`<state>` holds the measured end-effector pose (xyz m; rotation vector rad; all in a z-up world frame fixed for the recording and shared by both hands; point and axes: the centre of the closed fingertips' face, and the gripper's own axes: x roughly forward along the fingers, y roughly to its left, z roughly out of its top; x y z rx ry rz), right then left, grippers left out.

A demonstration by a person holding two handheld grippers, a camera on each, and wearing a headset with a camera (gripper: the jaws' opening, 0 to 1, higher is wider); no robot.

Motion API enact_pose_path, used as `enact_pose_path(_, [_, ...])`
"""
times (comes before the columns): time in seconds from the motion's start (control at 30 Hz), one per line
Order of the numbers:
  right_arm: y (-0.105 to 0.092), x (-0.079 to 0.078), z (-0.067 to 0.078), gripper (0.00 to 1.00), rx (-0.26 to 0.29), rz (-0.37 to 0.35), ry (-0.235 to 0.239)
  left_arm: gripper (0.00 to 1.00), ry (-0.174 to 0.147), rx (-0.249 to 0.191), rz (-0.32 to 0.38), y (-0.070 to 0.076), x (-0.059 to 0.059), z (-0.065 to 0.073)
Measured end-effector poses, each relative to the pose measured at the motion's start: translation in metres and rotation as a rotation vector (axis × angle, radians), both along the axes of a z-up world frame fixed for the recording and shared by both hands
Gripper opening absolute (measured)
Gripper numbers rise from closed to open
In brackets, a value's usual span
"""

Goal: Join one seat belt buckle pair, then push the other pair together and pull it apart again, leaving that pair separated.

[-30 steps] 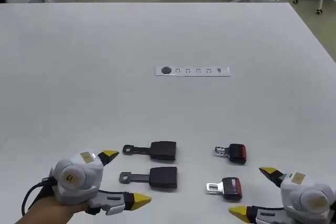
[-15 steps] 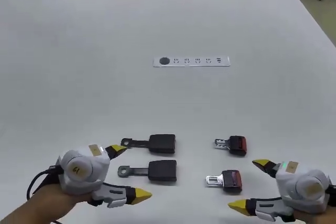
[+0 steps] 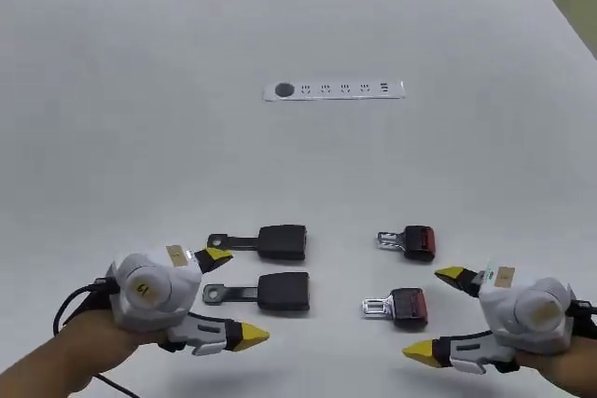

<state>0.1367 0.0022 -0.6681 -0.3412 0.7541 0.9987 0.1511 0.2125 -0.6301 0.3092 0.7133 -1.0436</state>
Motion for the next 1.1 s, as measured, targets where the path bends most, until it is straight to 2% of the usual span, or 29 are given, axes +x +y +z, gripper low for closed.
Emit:
enact_pose_path(0.17, [0.003, 0.001, -0.003, 0.73, -0.012, 0.026, 0.012, 0.74, 0.004, 0.007, -0.031, -0.008, 0.004, -0.005])
enact_pose_path(0.37, [0.005, 0.004, -0.008, 0.70, -0.021, 0.057, 0.018, 0.71, 0.017, 0.025, -0.075, -0.016, 0.004, -0.012])
enact_pose_path(0.6, [0.008, 0.003, -0.015, 0.67, -0.034, 0.090, 0.046, 0.67, 0.026, 0.061, -0.139, -0.018, 0.006, -0.034])
enact_pose_path(0.7, [0.008, 0.004, -0.017, 0.65, -0.041, 0.111, 0.042, 0.66, 0.023, 0.067, -0.151, -0.019, 0.009, -0.036])
enact_pose_path(0.8, [0.011, 0.002, -0.018, 0.63, -0.039, 0.130, 0.065, 0.63, 0.022, 0.072, -0.164, -0.020, 0.010, -0.038])
enact_pose_path(0.9, [0.010, 0.000, -0.023, 0.61, -0.065, 0.166, 0.061, 0.62, 0.024, 0.077, -0.176, -0.024, 0.012, -0.037])
enact_pose_path(1.0, [0.009, 0.001, -0.024, 0.59, -0.067, 0.171, 0.066, 0.57, 0.025, 0.073, -0.191, -0.025, 0.014, -0.038])
enact_pose_path(1.1, [0.010, 0.002, -0.026, 0.55, -0.074, 0.183, 0.060, 0.57, 0.027, 0.079, -0.207, -0.028, 0.013, -0.040])
